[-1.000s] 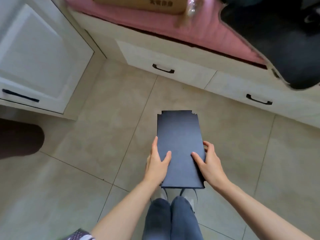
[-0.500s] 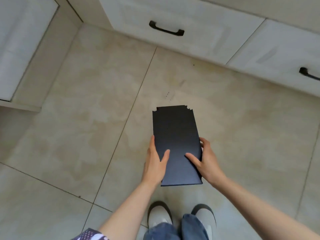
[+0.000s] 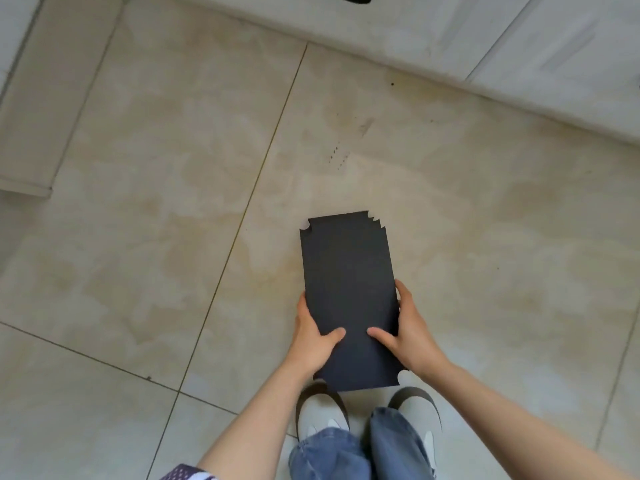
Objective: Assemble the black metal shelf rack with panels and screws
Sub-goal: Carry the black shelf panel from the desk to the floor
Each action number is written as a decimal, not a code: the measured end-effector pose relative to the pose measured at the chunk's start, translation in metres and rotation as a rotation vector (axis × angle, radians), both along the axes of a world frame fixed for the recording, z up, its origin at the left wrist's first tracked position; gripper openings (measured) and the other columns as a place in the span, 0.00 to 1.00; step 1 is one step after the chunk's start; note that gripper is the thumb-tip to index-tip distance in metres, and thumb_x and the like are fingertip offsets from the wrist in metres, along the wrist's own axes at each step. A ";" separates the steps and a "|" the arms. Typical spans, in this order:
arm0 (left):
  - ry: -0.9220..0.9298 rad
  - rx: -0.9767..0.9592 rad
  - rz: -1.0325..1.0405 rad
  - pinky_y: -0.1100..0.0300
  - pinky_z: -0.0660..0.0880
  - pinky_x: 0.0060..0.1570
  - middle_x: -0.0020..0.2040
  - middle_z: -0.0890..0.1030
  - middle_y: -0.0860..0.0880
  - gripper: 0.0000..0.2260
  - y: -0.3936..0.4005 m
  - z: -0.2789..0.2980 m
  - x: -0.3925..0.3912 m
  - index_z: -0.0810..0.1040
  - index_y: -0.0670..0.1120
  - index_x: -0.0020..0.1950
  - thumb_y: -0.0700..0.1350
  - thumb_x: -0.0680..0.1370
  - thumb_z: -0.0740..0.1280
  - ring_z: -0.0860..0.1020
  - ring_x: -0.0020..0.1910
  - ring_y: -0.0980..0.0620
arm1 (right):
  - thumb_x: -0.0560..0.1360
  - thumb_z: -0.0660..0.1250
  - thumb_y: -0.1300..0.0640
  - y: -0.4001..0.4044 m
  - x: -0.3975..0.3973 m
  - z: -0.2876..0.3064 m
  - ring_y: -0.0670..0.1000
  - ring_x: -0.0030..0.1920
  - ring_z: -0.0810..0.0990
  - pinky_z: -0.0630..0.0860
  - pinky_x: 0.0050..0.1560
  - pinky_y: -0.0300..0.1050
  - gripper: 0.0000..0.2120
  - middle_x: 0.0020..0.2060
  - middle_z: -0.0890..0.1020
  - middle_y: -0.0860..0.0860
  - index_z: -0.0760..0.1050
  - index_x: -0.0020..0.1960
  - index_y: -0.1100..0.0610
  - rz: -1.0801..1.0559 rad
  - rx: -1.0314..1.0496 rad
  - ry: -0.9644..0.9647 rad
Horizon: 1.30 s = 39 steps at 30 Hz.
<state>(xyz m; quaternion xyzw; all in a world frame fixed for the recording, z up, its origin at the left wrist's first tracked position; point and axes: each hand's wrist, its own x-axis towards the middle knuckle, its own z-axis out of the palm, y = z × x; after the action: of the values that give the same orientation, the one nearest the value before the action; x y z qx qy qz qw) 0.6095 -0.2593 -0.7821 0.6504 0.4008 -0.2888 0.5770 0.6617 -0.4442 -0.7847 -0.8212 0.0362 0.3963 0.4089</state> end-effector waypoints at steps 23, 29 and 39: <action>0.071 0.077 -0.003 0.59 0.73 0.59 0.77 0.66 0.50 0.29 0.024 0.058 0.003 0.56 0.53 0.80 0.39 0.82 0.64 0.71 0.71 0.46 | 0.81 0.64 0.56 0.005 0.012 0.064 0.56 0.72 0.69 0.69 0.71 0.52 0.26 0.74 0.68 0.54 0.60 0.76 0.58 -0.006 -0.315 0.032; 0.031 0.174 0.094 0.58 0.82 0.47 0.57 0.77 0.52 0.22 0.031 0.167 -0.004 0.67 0.50 0.74 0.37 0.81 0.64 0.79 0.49 0.54 | 0.81 0.64 0.56 0.010 0.037 0.197 0.53 0.68 0.74 0.73 0.66 0.49 0.23 0.71 0.71 0.53 0.64 0.74 0.57 0.153 -0.297 -0.081; -0.089 0.151 0.321 0.60 0.80 0.39 0.47 0.83 0.48 0.13 0.046 0.426 -0.026 0.73 0.49 0.62 0.34 0.81 0.62 0.82 0.42 0.51 | 0.81 0.63 0.56 0.061 0.052 0.455 0.46 0.62 0.75 0.73 0.62 0.42 0.19 0.65 0.73 0.48 0.68 0.71 0.55 0.360 -0.103 -0.223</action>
<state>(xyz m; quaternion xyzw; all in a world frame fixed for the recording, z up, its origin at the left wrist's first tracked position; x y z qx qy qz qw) 0.5830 -0.2131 -0.3560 0.6318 0.4941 -0.1331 0.5821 0.7140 -0.3828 -0.3297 -0.8729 -0.1362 0.3672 0.2908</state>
